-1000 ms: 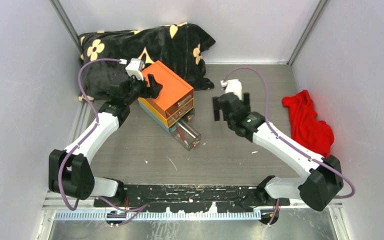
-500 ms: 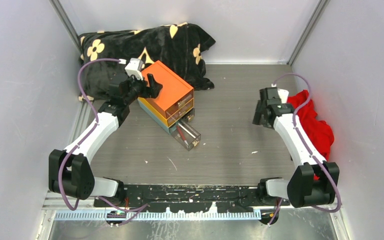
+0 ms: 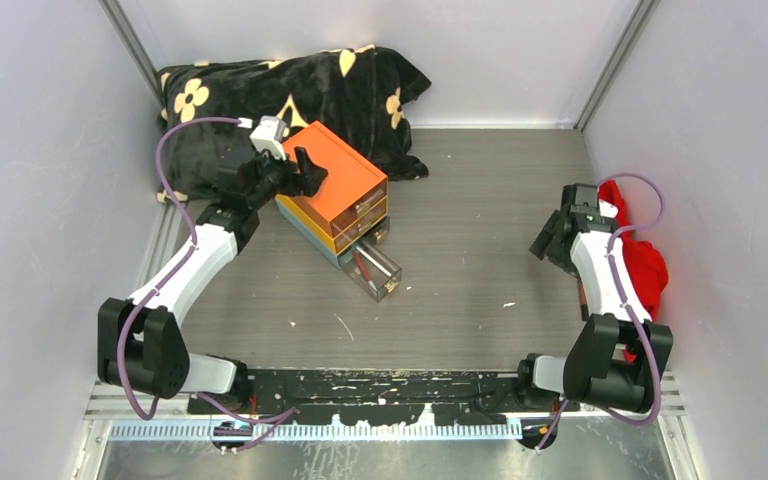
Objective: Organize the makeup
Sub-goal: Pick up the lipstick at the center of the board.
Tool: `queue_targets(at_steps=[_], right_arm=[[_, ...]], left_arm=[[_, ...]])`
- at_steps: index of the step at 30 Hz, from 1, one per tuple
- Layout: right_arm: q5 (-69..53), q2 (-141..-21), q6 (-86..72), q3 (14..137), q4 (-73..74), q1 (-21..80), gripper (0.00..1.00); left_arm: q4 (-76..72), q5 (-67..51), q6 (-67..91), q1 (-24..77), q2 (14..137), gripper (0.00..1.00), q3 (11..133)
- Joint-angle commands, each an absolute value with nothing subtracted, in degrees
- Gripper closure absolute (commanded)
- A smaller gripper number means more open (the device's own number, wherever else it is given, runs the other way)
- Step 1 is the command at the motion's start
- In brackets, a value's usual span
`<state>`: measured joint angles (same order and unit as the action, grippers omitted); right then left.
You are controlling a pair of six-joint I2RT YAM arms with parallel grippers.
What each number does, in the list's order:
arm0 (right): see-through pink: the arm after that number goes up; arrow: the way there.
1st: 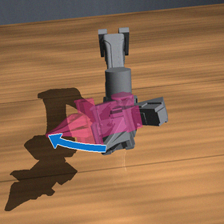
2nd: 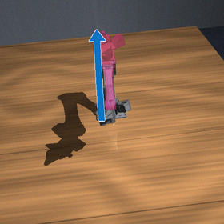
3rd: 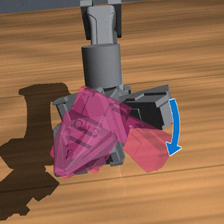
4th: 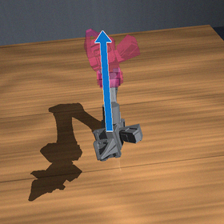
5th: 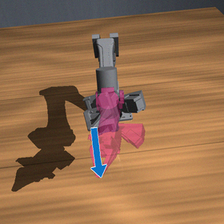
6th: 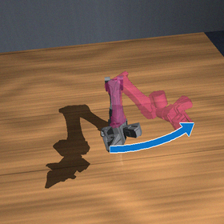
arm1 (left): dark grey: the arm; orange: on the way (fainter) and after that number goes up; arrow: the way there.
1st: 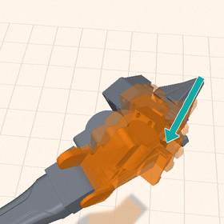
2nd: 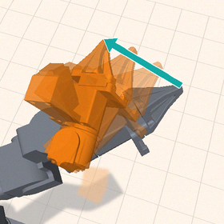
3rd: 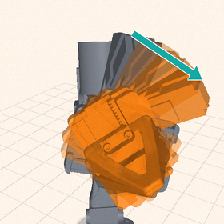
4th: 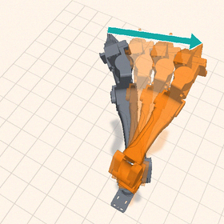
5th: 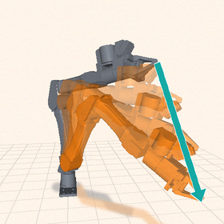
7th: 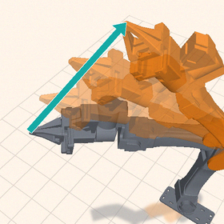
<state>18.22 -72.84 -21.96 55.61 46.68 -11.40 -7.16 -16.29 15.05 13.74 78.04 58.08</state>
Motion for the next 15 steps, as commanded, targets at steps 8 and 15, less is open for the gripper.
queue_targets(at_steps=[8, 15], right_arm=[[20.6, -76.3, -27.8, 48.8, 42.5, -27.9, 0.03], [19.2, -80.3, -26.6, 47.7, 40.3, -29.0, 0.03]], left_arm=[[-3.2, -19.4, 19.2, 13.7, 78.7, 0.24, 55.8], [-3.0, -19.3, 19.4, 13.8, 76.9, 0.24, 54.9]])
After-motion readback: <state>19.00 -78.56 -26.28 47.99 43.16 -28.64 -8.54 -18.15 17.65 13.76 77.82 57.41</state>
